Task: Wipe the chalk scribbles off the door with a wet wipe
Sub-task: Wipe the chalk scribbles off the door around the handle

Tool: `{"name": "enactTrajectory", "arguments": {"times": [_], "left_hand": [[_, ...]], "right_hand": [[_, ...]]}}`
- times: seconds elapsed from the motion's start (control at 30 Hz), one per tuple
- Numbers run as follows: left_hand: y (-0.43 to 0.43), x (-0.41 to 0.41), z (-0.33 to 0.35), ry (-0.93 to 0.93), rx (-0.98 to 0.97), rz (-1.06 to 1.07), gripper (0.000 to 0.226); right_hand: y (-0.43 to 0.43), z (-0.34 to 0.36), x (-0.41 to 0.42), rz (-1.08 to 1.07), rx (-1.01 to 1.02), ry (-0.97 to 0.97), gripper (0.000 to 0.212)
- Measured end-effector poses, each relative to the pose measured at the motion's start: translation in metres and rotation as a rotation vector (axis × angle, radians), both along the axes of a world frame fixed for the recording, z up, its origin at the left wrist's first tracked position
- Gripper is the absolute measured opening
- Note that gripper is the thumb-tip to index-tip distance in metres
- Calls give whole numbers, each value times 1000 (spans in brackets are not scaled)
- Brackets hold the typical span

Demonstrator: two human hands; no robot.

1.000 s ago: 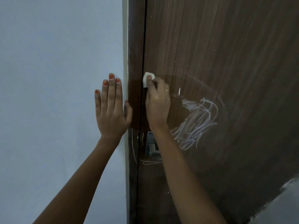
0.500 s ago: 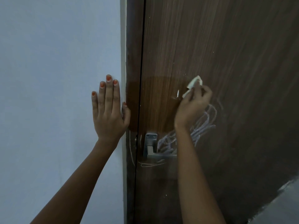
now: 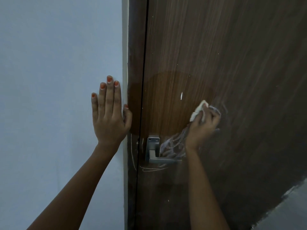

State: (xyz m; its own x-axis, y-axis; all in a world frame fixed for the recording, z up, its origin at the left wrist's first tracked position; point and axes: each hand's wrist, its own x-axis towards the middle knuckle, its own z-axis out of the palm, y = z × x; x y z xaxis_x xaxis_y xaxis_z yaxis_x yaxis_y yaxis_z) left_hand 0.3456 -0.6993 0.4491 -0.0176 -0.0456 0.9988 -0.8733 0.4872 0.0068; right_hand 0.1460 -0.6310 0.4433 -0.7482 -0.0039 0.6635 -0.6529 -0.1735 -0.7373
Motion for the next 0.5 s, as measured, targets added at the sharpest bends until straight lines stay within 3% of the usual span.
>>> {"name": "enactTrajectory", "arguments": {"times": [0.13, 0.33, 0.4, 0.5], "left_hand": [[1, 0, 0, 4, 7, 5, 58], [3, 1, 1, -3, 9, -2, 55], [3, 1, 1, -6, 10, -6, 55], [4, 1, 2, -4, 20, -8, 56]], "right_hand": [[-13, 12, 13, -5, -37, 4, 24], [-28, -6, 60, 114, 234, 592, 29], [-20, -22, 44, 135, 257, 517, 31], [1, -35, 8, 106, 132, 135, 26]]}}
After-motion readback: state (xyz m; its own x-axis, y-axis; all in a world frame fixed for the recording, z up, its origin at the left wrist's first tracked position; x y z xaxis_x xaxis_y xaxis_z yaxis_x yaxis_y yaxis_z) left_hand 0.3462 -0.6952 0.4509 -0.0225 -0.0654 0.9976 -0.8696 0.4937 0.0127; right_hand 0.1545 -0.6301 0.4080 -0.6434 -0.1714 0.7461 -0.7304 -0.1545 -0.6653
